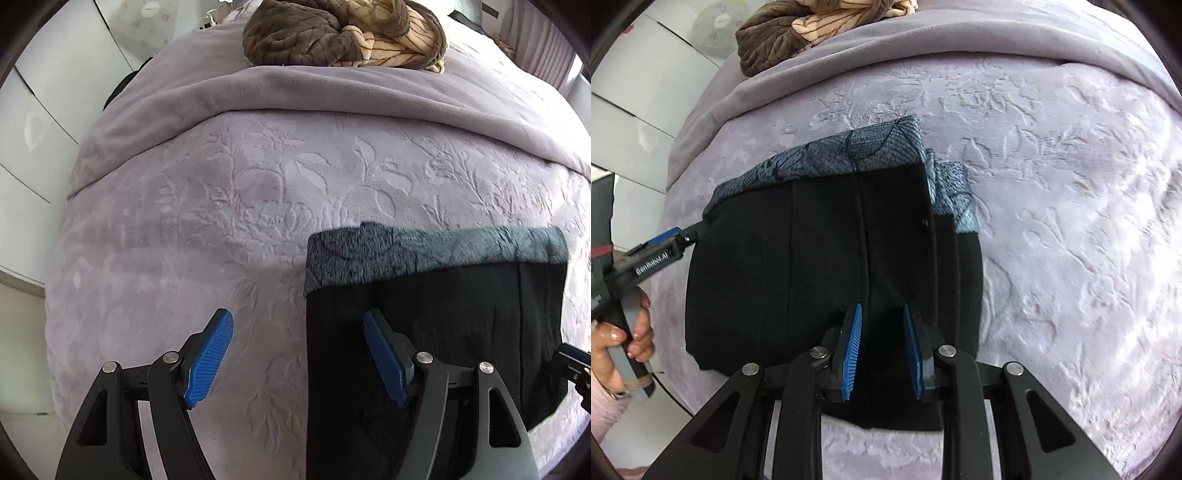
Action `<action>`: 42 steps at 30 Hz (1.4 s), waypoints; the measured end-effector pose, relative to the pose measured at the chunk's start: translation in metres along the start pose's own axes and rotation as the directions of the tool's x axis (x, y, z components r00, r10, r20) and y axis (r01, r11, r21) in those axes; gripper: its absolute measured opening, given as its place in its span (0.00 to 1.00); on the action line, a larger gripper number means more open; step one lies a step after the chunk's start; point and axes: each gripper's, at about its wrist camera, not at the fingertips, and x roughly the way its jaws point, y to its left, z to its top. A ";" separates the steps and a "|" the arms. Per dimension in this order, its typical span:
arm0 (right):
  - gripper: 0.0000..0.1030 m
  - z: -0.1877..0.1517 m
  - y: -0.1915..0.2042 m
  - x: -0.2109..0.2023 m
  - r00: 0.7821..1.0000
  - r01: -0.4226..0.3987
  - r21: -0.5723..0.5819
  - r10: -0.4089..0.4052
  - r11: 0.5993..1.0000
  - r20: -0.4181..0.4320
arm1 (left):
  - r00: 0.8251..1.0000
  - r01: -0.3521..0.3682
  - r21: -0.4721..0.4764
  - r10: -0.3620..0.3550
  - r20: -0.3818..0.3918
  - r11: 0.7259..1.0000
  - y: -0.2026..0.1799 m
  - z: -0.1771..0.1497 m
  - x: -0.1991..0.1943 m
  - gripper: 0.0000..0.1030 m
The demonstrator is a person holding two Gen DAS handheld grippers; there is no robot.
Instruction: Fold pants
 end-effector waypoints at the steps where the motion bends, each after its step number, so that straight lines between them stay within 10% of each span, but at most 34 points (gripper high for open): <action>1: 0.26 -0.004 0.001 -0.006 1.000 0.011 -0.001 -0.011 1.000 0.002 | 1.000 -0.001 0.006 0.001 -0.009 1.000 0.000 -0.001 -0.002 0.72; 31: 0.52 -0.086 0.013 -0.039 0.997 0.035 0.135 -0.026 0.990 -0.069 | 0.986 0.081 0.124 -0.061 -0.157 0.989 -0.022 -0.065 -0.043 0.72; 34: 0.59 -0.090 0.015 -0.041 0.997 0.031 0.137 -0.021 0.990 -0.071 | 0.986 0.077 0.133 -0.056 -0.156 0.988 -0.024 -0.068 -0.043 0.90; 42: 0.75 -0.089 0.010 -0.044 0.997 0.008 0.166 0.004 0.986 -0.071 | 0.983 0.085 0.148 -0.059 -0.174 0.985 -0.031 -0.072 -0.042 0.90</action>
